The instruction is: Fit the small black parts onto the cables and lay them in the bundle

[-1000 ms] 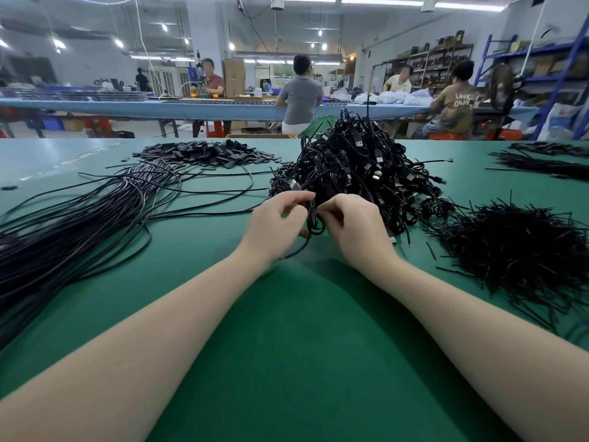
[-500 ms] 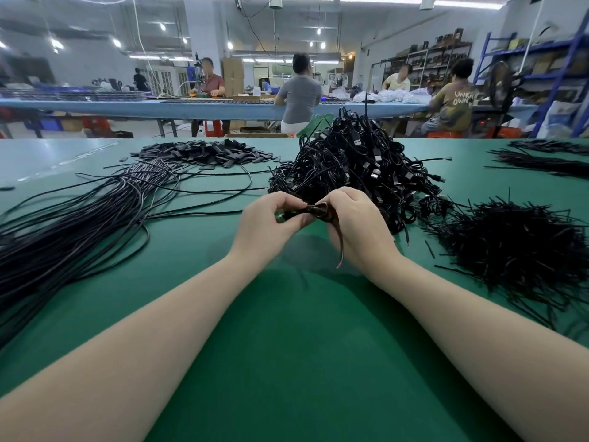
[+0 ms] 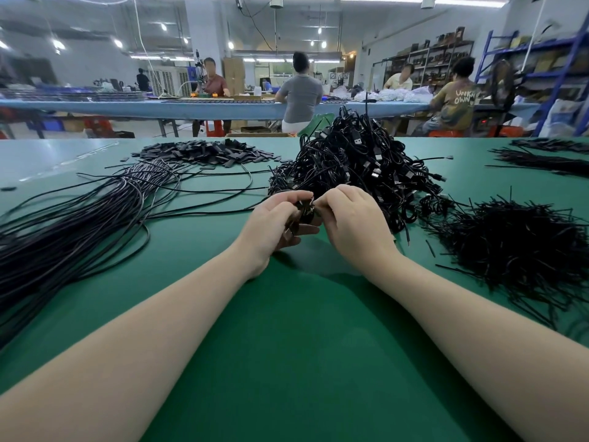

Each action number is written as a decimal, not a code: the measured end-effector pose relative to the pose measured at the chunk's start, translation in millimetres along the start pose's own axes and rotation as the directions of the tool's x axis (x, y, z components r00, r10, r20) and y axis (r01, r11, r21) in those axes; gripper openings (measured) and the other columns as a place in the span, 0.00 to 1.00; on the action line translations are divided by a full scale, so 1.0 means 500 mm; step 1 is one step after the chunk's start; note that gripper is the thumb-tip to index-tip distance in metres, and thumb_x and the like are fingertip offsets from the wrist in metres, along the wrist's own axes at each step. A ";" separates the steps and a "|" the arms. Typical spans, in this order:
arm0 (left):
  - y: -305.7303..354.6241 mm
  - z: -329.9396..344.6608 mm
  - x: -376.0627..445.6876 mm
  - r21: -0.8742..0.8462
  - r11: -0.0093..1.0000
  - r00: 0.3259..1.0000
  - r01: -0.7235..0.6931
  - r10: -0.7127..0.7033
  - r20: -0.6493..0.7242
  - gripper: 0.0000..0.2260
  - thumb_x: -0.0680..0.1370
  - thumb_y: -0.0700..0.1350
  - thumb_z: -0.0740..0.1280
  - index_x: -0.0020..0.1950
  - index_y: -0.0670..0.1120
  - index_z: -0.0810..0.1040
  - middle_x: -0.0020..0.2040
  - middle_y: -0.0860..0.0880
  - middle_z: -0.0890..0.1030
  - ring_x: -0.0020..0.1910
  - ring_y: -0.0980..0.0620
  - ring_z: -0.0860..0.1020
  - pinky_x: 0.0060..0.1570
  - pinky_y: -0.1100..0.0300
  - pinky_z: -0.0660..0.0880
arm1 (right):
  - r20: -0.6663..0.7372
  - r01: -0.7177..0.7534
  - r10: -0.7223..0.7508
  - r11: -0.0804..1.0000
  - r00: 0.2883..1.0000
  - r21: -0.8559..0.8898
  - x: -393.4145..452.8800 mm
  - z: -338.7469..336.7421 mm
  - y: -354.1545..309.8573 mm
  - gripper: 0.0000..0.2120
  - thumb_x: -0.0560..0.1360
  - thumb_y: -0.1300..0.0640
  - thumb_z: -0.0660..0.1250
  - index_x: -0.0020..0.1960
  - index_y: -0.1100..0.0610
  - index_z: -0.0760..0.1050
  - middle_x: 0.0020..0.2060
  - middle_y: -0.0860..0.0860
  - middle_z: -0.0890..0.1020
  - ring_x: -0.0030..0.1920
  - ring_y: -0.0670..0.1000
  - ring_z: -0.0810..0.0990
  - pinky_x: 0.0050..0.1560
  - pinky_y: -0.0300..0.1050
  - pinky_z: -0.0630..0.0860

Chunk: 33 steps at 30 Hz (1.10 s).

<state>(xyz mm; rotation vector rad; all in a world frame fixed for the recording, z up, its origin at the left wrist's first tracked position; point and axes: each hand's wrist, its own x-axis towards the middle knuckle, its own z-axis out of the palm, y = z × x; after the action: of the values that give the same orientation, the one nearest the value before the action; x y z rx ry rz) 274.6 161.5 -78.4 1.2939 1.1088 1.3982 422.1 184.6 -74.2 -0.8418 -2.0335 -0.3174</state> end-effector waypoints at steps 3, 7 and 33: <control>-0.010 -0.003 0.004 0.094 0.990 0.994 -0.106 0.106 0.013 0.18 0.77 0.33 0.62 0.54 0.56 0.79 0.42 0.50 0.84 0.42 0.55 0.80 0.38 0.67 0.74 | 0.009 -0.026 0.026 1.000 1.000 0.009 -0.001 0.000 0.005 0.04 0.76 0.65 0.66 0.45 0.66 0.78 0.41 0.60 0.81 0.44 0.63 0.79 0.46 0.59 0.75; -0.020 -0.017 0.005 0.301 0.926 0.964 -0.229 0.258 -0.062 0.17 0.73 0.38 0.73 0.50 0.61 0.80 0.48 0.55 0.80 0.44 0.58 0.78 0.47 0.69 0.72 | 0.021 -0.030 0.029 0.999 0.999 0.032 -0.002 0.001 0.007 0.04 0.75 0.66 0.66 0.45 0.66 0.78 0.41 0.59 0.81 0.44 0.63 0.79 0.46 0.58 0.75; -0.018 -0.004 0.004 0.358 0.918 0.975 -0.169 0.208 -0.072 0.06 0.76 0.47 0.71 0.49 0.52 0.75 0.35 0.54 0.84 0.26 0.58 0.77 0.25 0.68 0.68 | 0.010 -0.134 0.134 0.980 0.991 0.146 0.001 0.001 0.000 0.05 0.75 0.67 0.65 0.49 0.66 0.79 0.45 0.59 0.81 0.49 0.61 0.78 0.49 0.49 0.73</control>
<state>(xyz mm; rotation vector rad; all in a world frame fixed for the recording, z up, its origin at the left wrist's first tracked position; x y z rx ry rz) 273.0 164.9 -87.0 1.6303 1.3848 1.4706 421.5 185.1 -73.9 -0.8819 -1.9627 -0.0912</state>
